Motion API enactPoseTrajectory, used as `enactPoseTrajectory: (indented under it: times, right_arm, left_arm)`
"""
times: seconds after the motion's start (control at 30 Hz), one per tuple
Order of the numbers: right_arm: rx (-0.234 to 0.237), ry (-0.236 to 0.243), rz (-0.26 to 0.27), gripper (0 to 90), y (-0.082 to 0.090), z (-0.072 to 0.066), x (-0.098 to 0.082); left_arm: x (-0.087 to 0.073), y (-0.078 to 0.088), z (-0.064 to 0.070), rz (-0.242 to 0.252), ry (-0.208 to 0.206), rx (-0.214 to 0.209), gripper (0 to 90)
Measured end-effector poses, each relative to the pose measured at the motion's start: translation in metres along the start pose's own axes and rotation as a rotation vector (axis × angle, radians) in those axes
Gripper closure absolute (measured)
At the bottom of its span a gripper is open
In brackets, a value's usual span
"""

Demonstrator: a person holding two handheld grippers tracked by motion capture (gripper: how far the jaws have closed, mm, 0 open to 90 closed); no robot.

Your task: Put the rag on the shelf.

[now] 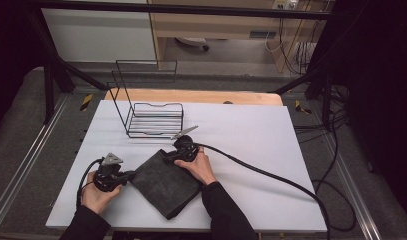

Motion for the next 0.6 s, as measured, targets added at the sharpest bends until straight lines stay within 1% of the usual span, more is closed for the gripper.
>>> enactPoseTrajectory:
  times: [0.03,0.13,0.2,0.23,0.27,0.3,0.33,0.37,0.4,0.43,0.5,0.6]
  right_arm:
    - [0.007,-0.008,-0.004,66.5,0.000,0.000,0.000]
    - [0.029,-0.030,-0.014,76.8,0.000,-0.001,0.000]
    - [0.026,-0.024,-0.012,79.8,0.001,-0.001,0.001]
    - [0.021,-0.014,-0.007,80.8,0.003,-0.001,0.001]
    - [0.011,-0.007,0.000,81.4,0.004,-0.002,0.002]
    - [0.003,-0.004,0.008,81.7,0.006,-0.002,0.003]
    - [-0.016,0.004,0.016,82.0,0.008,-0.002,0.003]
    - [-0.029,0.008,0.023,82.2,0.010,-0.002,0.003]
    - [-0.042,-0.002,0.040,82.4,0.014,-0.002,0.003]
    - [-0.049,-0.009,0.057,82.5,0.017,-0.001,0.003]
    - [-0.071,-0.026,0.073,82.6,0.023,0.001,0.001]
    - [-0.123,-0.042,0.095,82.6,0.032,0.005,-0.004]
  left_arm:
    - [0.000,0.000,0.000,0.001,0.000,0.000,85.8]
    - [0.001,0.000,0.000,0.003,0.007,-0.001,85.6]
    - [0.002,0.001,0.000,0.015,0.009,-0.002,85.1]
    - [0.002,0.002,-0.001,0.023,0.013,0.001,84.1]
    - [0.003,0.002,-0.001,0.032,0.018,0.008,81.4]
    - [0.004,0.004,-0.002,0.051,0.033,0.012,77.0]
    - [0.006,0.005,-0.002,0.063,0.038,0.010,73.2]
    - [0.008,0.007,-0.003,0.088,0.055,0.006,70.0]
    - [0.008,0.007,-0.003,0.088,0.055,0.006,65.6]
    - [0.011,0.010,-0.004,0.118,0.071,0.010,61.4]
    - [0.013,0.011,-0.004,0.132,0.078,0.012,52.9]
    - [0.014,0.011,0.000,0.132,0.084,0.009,44.9]
Point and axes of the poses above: each handheld gripper's, and its own axes: y roughly backward along the jaws, x roughly out of its top, z roughly to its right, the point moved 7 cm from there along -y, roughly forward along the jaws, and after that the axes turned 7 degrees about z, right-handed, at the moved point
